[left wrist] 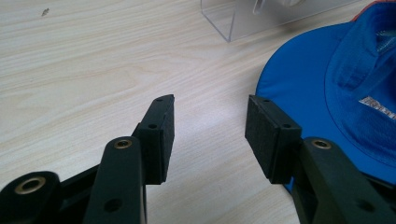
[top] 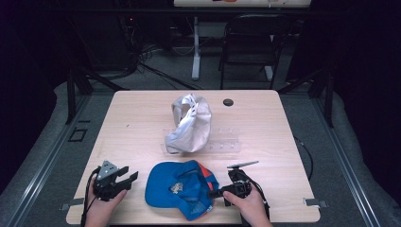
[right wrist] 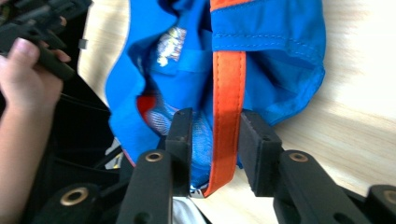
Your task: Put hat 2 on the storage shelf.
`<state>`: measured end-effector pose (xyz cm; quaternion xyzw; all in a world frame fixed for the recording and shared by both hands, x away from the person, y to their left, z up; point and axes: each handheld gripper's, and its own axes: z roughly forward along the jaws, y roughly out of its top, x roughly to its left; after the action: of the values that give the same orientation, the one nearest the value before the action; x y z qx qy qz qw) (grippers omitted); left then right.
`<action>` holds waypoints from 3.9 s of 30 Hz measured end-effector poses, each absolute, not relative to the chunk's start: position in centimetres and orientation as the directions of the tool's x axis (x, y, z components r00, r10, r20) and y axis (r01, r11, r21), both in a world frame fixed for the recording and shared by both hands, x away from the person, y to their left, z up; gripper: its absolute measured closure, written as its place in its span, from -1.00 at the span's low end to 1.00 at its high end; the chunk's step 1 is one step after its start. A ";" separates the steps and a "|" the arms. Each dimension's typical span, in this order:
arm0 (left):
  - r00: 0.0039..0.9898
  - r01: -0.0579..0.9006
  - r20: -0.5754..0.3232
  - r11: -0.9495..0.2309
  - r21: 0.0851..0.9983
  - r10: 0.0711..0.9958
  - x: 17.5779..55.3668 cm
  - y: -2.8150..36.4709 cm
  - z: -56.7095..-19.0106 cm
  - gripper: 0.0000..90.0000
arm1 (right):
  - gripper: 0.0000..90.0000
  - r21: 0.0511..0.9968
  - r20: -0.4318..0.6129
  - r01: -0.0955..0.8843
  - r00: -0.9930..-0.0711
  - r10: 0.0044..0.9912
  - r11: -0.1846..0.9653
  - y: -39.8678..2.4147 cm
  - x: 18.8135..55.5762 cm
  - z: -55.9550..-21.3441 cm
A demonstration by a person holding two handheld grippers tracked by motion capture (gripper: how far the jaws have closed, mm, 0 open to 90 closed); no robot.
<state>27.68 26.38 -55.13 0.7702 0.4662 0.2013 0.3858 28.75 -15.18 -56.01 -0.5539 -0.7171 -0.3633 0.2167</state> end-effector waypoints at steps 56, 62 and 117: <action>0.501 0.567 -0.050 -0.284 0.773 0.864 28.0 25.9 -55.3 0.17 | 0.73 0.214 0.715 0.971 -0.228 0.661 0.103 -16.9 31.5 -49.3; 0.503 0.567 -0.051 -0.285 0.773 0.863 28.0 25.9 -55.3 0.18 | 0.73 0.218 0.702 0.967 -0.250 0.667 0.133 -16.6 32.1 -47.0; 0.508 0.569 -0.050 -0.291 0.769 0.860 28.3 25.5 -55.5 0.17 | 0.73 0.238 0.873 0.953 -0.126 0.471 -0.186 -25.2 34.0 -33.9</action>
<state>28.28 25.50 -55.49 0.7804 0.4579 0.1911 0.3805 34.04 -25.24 -33.86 -0.6095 -0.5842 -0.4709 0.2558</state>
